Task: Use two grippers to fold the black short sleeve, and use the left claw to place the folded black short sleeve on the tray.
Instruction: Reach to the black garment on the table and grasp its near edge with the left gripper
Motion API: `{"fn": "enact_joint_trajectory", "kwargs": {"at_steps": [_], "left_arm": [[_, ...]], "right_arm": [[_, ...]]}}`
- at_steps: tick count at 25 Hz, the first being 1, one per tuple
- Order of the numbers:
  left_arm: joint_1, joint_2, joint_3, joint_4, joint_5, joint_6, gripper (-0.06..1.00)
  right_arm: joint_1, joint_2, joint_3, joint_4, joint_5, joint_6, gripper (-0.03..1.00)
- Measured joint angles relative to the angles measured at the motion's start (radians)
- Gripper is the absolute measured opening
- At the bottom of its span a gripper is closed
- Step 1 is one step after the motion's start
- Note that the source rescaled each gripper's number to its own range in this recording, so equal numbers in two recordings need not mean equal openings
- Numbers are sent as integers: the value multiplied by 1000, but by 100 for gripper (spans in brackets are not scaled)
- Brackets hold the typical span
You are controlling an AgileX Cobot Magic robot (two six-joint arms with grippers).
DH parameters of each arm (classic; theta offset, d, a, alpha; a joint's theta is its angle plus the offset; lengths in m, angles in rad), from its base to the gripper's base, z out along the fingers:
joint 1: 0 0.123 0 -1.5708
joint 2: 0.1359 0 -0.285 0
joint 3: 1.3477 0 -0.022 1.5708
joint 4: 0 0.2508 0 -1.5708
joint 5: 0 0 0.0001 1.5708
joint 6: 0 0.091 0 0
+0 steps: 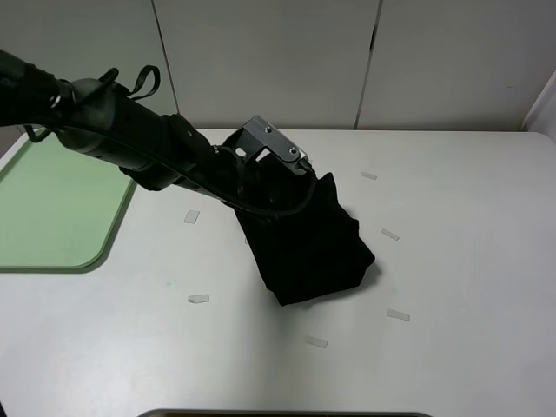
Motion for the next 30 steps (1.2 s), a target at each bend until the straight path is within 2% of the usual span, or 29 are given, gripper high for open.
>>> {"fn": "enact_joint_trajectory", "kwargs": {"at_steps": [12, 19, 30], "left_arm": [[-59, 109, -145, -2, 33, -9, 100], [-82, 125, -224, -5, 48, -105, 100], [-93, 120, -233, -5, 51, -115, 100]], "right_arm": [[0, 0, 0, 0, 0, 0, 100], [0, 0, 0, 0, 0, 0, 100], [0, 0, 0, 0, 0, 0, 100]]}}
